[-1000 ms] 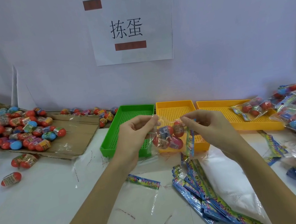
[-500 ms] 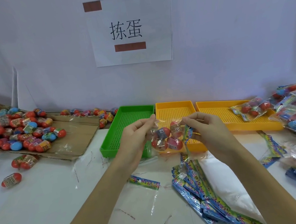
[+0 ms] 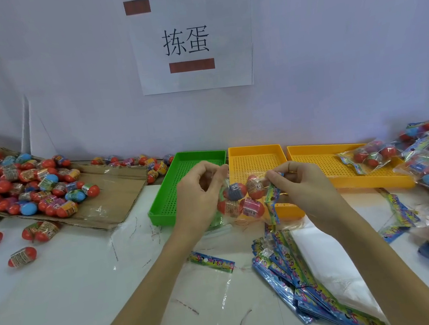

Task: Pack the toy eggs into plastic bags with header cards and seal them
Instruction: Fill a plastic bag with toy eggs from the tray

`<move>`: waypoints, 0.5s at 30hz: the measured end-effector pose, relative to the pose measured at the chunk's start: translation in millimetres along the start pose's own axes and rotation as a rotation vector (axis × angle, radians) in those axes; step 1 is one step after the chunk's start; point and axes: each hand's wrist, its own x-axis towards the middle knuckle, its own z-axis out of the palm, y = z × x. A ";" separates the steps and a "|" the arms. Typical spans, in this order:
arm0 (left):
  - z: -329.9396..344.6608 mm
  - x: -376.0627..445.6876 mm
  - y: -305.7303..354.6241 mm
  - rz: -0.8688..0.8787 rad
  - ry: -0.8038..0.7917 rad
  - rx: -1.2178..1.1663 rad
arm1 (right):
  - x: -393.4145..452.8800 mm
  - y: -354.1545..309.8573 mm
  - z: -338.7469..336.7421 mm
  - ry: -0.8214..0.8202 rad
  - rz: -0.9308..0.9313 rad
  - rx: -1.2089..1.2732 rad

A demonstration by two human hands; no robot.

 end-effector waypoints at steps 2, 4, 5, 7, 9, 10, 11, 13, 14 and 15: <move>0.0 -0.7 1.5 -0.010 -0.012 -0.014 | -0.1 0.4 0.1 -0.001 0.005 -0.001; -0.6 -0.7 1.8 -0.043 -0.013 -0.051 | -0.1 1.2 -1.4 -0.038 0.023 -0.014; -2.1 -0.1 1.5 -0.052 -0.025 -0.066 | 0.0 1.4 -2.4 -0.072 0.031 -0.033; -6.0 1.1 1.5 -0.051 -0.082 -0.081 | -0.6 0.3 -3.6 -0.126 0.008 -0.087; -8.4 1.0 1.7 -0.027 -0.140 -0.105 | -2.1 -3.2 -2.6 -0.139 -0.103 -0.133; -8.6 0.4 2.2 -0.008 -0.165 -0.116 | -3.8 -5.6 -0.4 -0.159 -0.165 -0.144; -8.4 0.1 2.6 0.011 -0.187 -0.127 | -6.4 -8.0 3.1 -0.188 -0.211 -0.148; -7.2 -0.2 2.5 0.036 -0.215 -0.177 | -11.8 -9.9 10.8 -0.224 -0.251 -0.172; -6.5 -0.5 2.6 0.040 -0.210 -0.195 | -13.0 -8.9 13.8 -0.216 -0.265 -0.199; -5.8 -0.7 2.3 0.036 -0.193 -0.195 | -13.2 -7.3 16.0 -0.200 -0.274 -0.224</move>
